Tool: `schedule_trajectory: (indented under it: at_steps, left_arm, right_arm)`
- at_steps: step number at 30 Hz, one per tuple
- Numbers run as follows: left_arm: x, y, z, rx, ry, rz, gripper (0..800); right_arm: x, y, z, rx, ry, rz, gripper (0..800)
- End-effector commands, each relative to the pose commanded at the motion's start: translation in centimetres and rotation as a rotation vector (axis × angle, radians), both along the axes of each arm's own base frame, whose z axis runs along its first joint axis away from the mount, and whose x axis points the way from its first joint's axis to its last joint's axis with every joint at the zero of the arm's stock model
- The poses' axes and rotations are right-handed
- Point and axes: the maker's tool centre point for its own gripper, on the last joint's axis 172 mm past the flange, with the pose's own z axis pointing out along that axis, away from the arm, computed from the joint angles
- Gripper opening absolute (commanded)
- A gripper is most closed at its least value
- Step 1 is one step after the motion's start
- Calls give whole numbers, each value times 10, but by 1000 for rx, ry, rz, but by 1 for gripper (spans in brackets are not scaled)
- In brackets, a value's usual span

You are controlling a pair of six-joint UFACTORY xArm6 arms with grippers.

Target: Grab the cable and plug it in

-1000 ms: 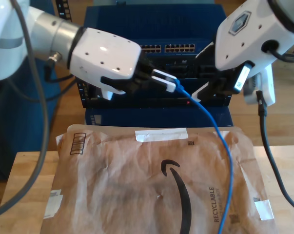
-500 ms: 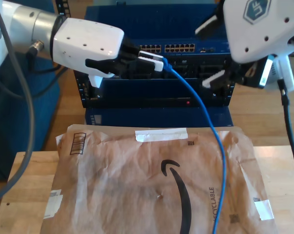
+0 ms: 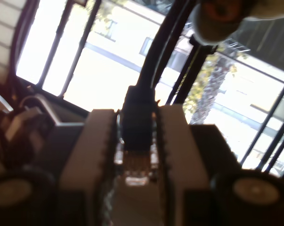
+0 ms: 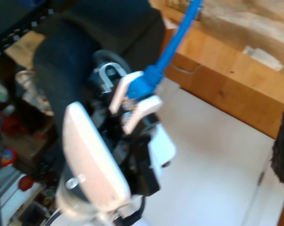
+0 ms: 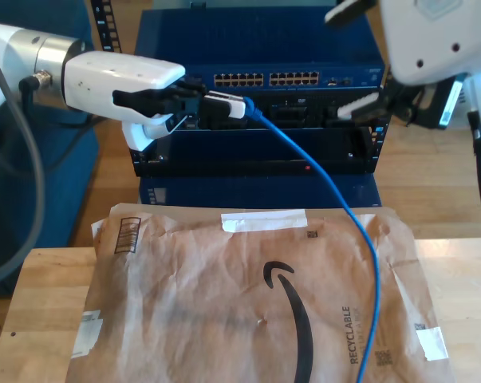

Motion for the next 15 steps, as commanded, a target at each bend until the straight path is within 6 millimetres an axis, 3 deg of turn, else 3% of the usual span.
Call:
schedule_trajectory:
  at_steps: [3,6,10,15]
  left_arm:
    - [4,7,4,-19,5,18,2]
    - [-3,7,12,-42,39,-12,3]
    - [-7,8,16,-68,92,-38,3]
    - [-6,19,26,-118,96,-34,3]
  right_arm:
    - [-5,15,-3,4,7,36,797]
    - [5,22,-4,24,-27,22,794]
    - [6,57,-10,55,-89,64,793]
    - [9,68,-27,49,-111,84,792]
